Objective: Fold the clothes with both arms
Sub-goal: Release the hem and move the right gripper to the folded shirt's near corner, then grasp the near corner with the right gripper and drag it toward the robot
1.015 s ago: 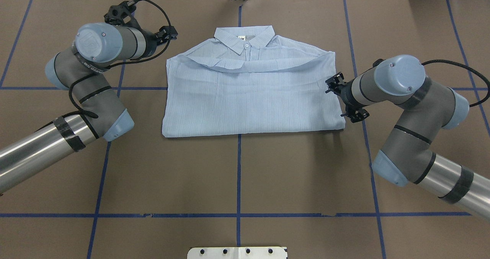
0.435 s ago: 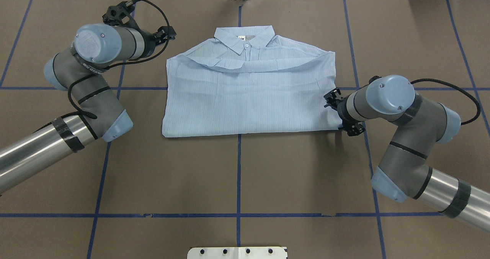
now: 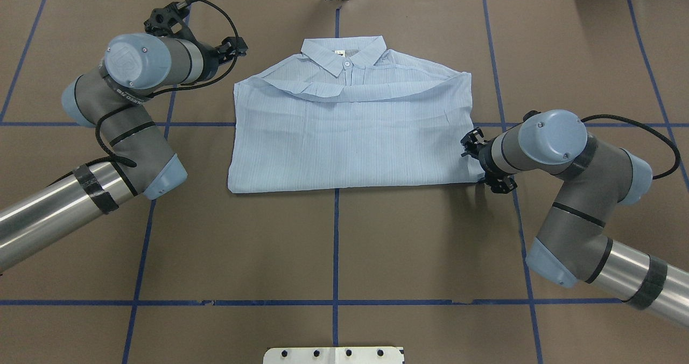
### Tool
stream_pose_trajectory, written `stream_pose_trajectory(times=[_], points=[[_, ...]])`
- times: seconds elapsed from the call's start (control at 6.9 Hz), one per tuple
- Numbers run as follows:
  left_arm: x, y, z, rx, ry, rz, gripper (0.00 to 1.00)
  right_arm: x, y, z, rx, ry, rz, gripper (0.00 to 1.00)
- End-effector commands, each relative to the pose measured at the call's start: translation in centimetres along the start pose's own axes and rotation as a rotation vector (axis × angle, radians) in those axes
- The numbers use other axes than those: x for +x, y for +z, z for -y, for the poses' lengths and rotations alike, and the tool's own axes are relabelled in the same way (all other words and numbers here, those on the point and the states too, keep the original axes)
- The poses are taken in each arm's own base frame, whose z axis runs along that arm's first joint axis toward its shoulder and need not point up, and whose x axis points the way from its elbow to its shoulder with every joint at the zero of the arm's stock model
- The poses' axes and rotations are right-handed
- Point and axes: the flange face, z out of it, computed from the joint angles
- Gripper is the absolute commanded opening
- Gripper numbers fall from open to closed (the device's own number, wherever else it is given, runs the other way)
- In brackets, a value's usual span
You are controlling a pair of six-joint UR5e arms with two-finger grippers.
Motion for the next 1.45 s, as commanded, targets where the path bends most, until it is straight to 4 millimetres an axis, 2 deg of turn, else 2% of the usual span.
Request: stream_pose_trajectory(times=[0.0, 0.29, 0.44, 0.58, 0.73, 0.87, 1.02, 1.16, 1.31], points=[[0.1, -0.2, 0.0, -0.001, -0.001, -0.004, 1.00, 0.1, -0.4, -0.1, -0.009, -0.010, 0.001, 0.00], [0.3, -0.4, 0.0, -0.002, -0.001, -0.010, 1.00, 1.0, -2.4, -0.3, -0.036, -0.016, 0.014, 0.00], [0.3, -0.6, -0.1, -0.004, -0.001, -0.013, 1.00, 2.2, -4.8, -0.7, -0.088, -0.019, 0.015, 0.00], [0.4, -0.7, -0.1, -0.007, -0.001, -0.015, 1.00, 3.7, -7.4, -3.2, -0.158, -0.052, 0.007, 0.00], [1.3, -1.8, -0.2, -0.010, -0.001, -0.042, 1.00, 7.3, -10.6, -6.1, -0.250, -0.108, -0.019, 0.00], [0.7, -3.4, -0.9, -0.024, 0.003, -0.065, 1.00, 11.2, -12.7, -9.8, -0.329, -0.180, -0.058, 0.00], [0.7, -5.6, -2.1, -0.084, 0.011, -0.104, 1.00, 14.4, -12.2, -14.4, -0.399, -0.253, -0.122, 0.00], [1.0, -6.6, -3.2, -0.160, -0.002, -0.125, 1.00, 16.1, -13.7, -16.3, -0.447, -0.290, -0.139, 0.00], [1.1, -6.5, -4.7, -0.183, -0.009, -0.126, 1.00, 18.1, -14.2, -17.5, -0.475, -0.318, -0.172, 0.00]])
